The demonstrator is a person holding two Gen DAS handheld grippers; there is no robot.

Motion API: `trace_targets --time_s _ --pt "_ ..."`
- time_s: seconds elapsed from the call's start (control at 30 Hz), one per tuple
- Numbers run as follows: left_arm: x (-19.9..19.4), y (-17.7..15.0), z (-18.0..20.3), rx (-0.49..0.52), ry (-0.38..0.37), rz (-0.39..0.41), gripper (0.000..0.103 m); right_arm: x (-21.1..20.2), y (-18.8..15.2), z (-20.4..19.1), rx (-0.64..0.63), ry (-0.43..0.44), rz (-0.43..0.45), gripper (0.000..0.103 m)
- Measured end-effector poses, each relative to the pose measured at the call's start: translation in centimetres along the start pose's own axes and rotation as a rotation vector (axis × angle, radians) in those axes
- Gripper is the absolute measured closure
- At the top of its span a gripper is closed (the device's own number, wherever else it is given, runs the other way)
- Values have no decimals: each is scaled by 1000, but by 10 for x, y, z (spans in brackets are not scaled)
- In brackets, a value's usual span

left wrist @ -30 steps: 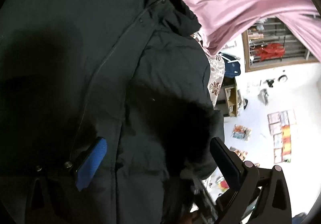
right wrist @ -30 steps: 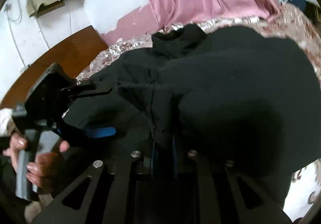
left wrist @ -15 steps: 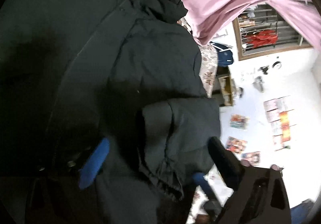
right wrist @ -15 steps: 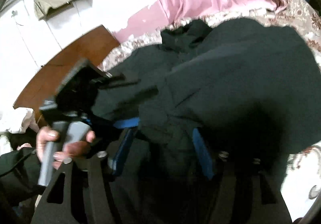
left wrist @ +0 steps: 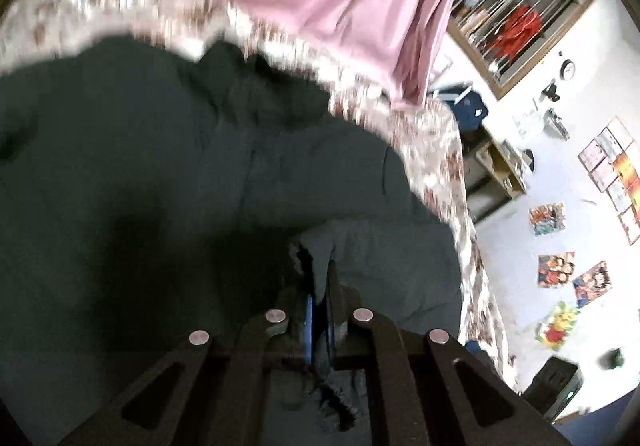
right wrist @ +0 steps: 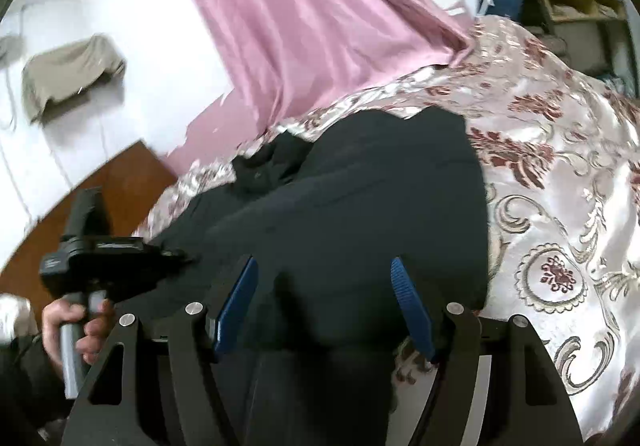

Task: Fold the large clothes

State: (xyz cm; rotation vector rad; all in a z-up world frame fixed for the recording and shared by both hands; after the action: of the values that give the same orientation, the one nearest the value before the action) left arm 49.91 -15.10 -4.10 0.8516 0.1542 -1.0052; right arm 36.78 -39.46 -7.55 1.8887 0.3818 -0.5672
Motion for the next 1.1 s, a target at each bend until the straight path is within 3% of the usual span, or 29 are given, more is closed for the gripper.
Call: trace_targets --time_s 0.2,0.4,0.5,0.57,0.73,0.87,1.1 --pt "-65 66 20 202 111 118 98 2 5 -2 -18 -50 80 35" --pt "-106 98 -27 270 264 161 98 7 7 1 -49 -117 73 33" --pt "-110 103 -72 219 328 145 98 16 20 -12 -114 -178 84 33" --pt "-108 100 -101 159 331 123 98 27 28 -23 -129 -197 65 33" --pt "-84 80 -166 -17 258 55 98 80 42 -80 -219 -184 -59 33" --pt "-63 60 -184 -31 273 4 98 113 40 -122 -372 -208 -90 33" --pt "-41 47 -197 -21 300 -48 92 160 24 -158 -553 -309 -121 30"
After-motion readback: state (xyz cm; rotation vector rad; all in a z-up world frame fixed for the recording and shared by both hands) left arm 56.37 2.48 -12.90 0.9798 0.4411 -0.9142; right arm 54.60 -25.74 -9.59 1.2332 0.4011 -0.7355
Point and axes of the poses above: each gripper's, at about its wrist camera, not at the fingertips, and x roughly the way its jaws point, z to its right, y to its top, the point moved 9 cm from there along x, roughly the way its jaws point, and after that the axes turned 15 degrees about -y, right-handed, at the moved point
